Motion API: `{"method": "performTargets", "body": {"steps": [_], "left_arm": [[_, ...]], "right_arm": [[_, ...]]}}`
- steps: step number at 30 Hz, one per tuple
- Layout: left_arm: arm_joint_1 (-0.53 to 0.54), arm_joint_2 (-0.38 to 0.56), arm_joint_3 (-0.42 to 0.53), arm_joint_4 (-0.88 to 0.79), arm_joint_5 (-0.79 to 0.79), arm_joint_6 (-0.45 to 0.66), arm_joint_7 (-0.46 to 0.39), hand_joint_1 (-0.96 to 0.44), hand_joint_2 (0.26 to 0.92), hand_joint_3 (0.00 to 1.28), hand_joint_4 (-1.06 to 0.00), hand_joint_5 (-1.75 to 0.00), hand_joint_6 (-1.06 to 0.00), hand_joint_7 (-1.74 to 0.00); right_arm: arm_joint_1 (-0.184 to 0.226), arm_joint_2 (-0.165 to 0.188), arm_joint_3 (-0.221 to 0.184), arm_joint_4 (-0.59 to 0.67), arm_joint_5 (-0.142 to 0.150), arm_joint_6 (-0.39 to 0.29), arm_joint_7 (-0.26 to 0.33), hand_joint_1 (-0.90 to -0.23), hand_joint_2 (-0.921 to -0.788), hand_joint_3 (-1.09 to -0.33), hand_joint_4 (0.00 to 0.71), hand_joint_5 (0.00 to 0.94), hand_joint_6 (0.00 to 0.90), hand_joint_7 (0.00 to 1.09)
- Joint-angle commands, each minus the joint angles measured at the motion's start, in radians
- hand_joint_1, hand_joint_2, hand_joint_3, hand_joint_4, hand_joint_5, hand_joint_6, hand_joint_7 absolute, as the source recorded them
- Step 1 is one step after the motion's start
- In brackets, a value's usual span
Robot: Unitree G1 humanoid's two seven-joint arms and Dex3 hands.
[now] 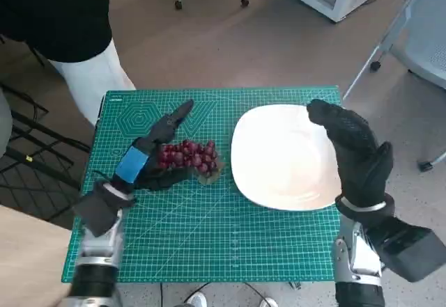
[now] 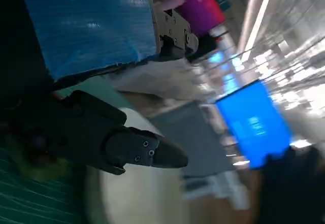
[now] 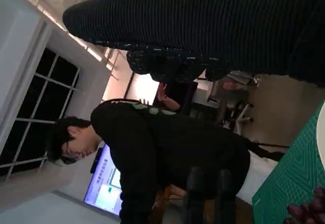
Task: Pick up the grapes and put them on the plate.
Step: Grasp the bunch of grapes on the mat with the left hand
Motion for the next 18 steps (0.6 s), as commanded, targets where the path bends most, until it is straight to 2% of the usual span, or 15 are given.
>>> {"method": "performTargets", "body": {"steps": [1,7,12,18], "left_arm": [[0.045,0.105,-0.127,-0.313,0.481,0.334,0.053,-0.45,0.743,0.00,0.00,0.00,-0.09,-0.01],[0.025,0.082,-0.179,-0.324,0.564,0.420,0.058,-0.39,0.689,0.00,0.00,0.00,-0.14,-0.03],[-0.003,0.067,-0.231,-0.335,0.605,0.525,0.022,-0.38,0.685,0.00,0.00,0.00,-0.17,-0.03],[-0.024,0.069,-0.291,-0.336,0.638,0.612,0.022,-0.39,0.687,0.00,0.00,0.00,-0.18,-0.03]], "right_arm": [[0.015,0.008,0.000,0.009,-0.015,0.006,-0.008,-0.640,-0.921,-0.729,0.304,0.000,0.007,0.44],[0.016,0.012,0.002,0.008,-0.015,0.008,-0.011,-0.643,-0.921,-0.731,0.305,0.001,0.007,0.45],[0.016,0.012,0.001,0.006,-0.013,0.014,-0.011,-0.644,-0.921,-0.731,0.305,0.001,0.007,0.45],[0.020,0.009,-0.001,-0.003,-0.010,0.022,-0.012,-0.646,-0.921,-0.731,0.306,0.001,0.008,0.45]]}}
